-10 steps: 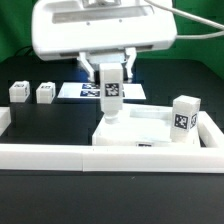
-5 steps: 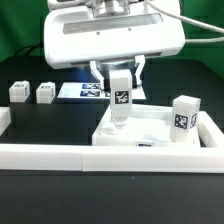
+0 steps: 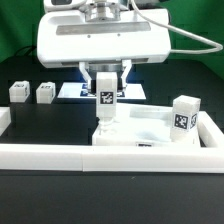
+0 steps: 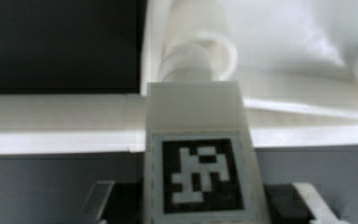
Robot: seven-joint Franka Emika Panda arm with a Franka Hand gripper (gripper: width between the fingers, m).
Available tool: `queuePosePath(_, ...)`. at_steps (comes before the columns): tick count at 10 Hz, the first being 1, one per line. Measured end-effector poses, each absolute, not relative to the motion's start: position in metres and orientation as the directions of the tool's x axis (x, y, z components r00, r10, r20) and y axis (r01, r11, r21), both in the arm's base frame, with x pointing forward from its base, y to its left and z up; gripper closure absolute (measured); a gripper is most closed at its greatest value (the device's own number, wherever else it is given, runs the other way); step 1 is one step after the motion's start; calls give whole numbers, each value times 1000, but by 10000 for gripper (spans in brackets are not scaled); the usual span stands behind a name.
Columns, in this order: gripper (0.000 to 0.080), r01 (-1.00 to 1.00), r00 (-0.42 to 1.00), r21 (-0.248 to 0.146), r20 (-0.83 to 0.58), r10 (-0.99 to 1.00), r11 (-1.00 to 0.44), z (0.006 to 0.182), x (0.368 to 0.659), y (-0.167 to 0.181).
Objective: Assemble square table
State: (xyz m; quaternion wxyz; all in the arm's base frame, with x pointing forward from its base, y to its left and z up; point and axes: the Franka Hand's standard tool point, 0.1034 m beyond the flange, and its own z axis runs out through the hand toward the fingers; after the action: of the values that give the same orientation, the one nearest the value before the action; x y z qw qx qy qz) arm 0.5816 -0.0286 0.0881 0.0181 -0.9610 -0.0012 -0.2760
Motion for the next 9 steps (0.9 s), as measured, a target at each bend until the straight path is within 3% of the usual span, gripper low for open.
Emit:
queuePosePath(5,508,15,844,-48,536,-13,-999,88,586,-17)
queuePosePath(9,508,13,848,-62,529,-22,-998,76,592,-14)
